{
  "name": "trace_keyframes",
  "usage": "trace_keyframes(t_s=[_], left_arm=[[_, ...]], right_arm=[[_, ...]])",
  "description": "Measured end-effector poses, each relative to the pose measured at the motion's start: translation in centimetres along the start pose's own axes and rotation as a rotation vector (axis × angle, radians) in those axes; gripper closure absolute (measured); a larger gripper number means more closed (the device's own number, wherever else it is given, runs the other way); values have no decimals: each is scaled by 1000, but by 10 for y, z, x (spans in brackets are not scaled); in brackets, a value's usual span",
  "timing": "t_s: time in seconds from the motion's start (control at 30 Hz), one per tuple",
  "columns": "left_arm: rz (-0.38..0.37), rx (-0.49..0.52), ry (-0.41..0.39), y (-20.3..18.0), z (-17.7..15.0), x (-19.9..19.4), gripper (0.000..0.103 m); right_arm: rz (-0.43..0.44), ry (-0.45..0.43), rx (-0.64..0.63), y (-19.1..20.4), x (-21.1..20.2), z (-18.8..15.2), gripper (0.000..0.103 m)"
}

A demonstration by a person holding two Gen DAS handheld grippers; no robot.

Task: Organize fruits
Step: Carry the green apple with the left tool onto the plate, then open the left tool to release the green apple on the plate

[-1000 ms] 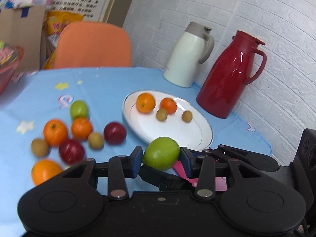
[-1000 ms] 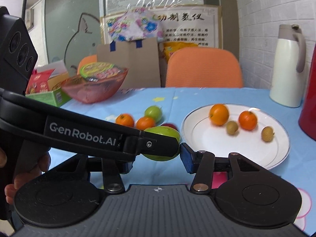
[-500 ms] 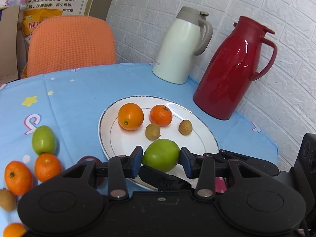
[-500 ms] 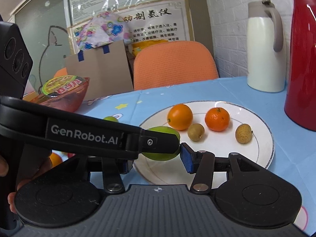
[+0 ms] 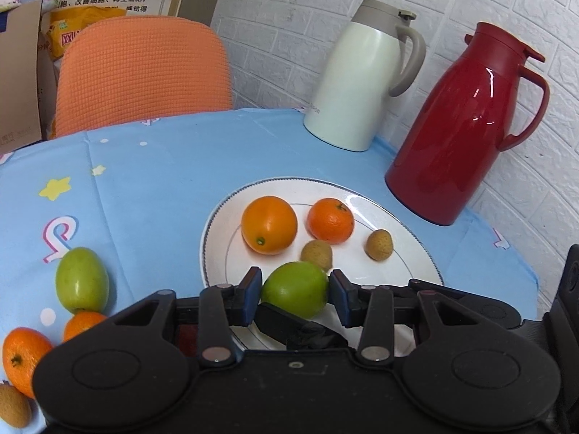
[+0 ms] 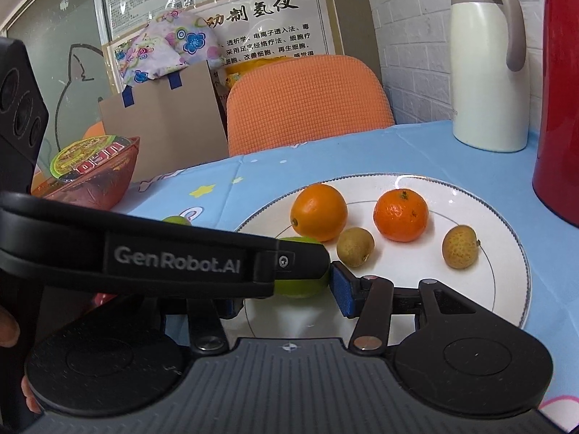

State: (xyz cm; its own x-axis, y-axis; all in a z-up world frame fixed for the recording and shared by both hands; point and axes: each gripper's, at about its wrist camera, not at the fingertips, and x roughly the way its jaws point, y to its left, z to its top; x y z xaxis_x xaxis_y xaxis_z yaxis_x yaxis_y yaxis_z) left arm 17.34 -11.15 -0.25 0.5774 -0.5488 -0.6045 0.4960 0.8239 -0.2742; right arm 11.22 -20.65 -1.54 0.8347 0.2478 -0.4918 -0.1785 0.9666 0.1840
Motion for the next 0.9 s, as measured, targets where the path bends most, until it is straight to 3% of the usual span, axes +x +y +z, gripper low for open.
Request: trace_keyframes(t_s=[0.17,0.3,0.43,0.5,0.6,0.9], left_arm=[[29,-2,-32,1,-1,-4,13],[31,-36,-53,7,-1,-14,9],[27,-62,-71,9,-1,-23,9],[18,-73,-75,8,-2,-27,1],[15,-84,-89,6,-5,-36,0],[10,-112,-106,4,-14,-56,0]], right_arm=[[-21,-27,-39,3,-7,-3,4],[-27,-35,-7,-3,-18,-8,4],[-6,-23,1,-6,-21,-10,13],[2,-17,2,-6,-21,-10,21],[27,-3,-4,-4,-19,-9,34],[8,21,-25,3,-2,-2,33]])
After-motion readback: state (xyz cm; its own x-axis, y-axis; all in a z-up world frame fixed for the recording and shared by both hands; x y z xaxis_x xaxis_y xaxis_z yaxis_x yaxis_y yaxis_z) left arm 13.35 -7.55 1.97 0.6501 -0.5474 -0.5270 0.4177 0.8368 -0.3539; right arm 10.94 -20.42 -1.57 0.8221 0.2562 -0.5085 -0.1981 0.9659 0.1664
